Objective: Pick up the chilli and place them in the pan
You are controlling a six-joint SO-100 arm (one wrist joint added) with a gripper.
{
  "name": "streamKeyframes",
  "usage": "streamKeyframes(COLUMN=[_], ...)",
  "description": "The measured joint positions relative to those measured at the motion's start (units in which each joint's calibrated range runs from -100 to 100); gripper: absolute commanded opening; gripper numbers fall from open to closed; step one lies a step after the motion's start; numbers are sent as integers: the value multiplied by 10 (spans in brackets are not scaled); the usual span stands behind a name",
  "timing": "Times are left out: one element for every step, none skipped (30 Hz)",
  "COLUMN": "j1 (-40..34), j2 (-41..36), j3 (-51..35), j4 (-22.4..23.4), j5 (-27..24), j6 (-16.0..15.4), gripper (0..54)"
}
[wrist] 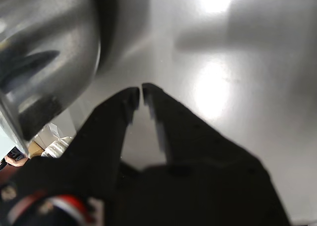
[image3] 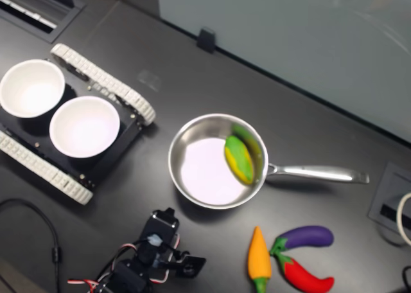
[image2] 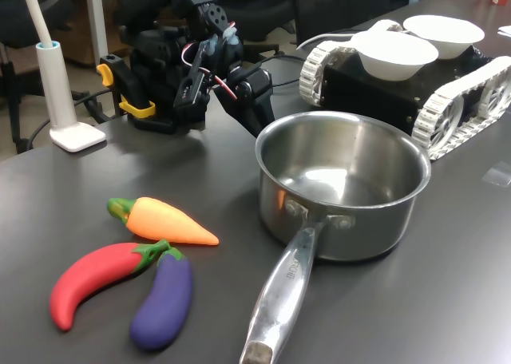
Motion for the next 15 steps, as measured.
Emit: streamKeyframes(j1=[0, 0, 0, 1, 2, 3, 4, 3, 3, 3, 3, 3, 3, 3, 3], j2=[0, 0, 0, 0, 0, 0, 0, 0, 0, 0, 0, 0, 0, 0, 0], j3=[0, 0, 0, 0, 0, 0, 0, 0, 0, 0, 0, 0, 0, 0, 0], j4=[0, 0, 0, 0, 0, 0, 0, 0, 0, 0, 0, 0, 0, 0, 0], j5=[0, 0, 0, 0, 0, 0, 0, -2, -4, -5, -5, -5, -5, -5, -5], j6=[0, 0, 0, 0, 0, 0, 0, 0, 0, 0, 0, 0, 0, 0, 0], gripper=[3, 3, 1, 0, 0, 0, 0, 0, 0, 0, 0, 0, 0, 0, 0])
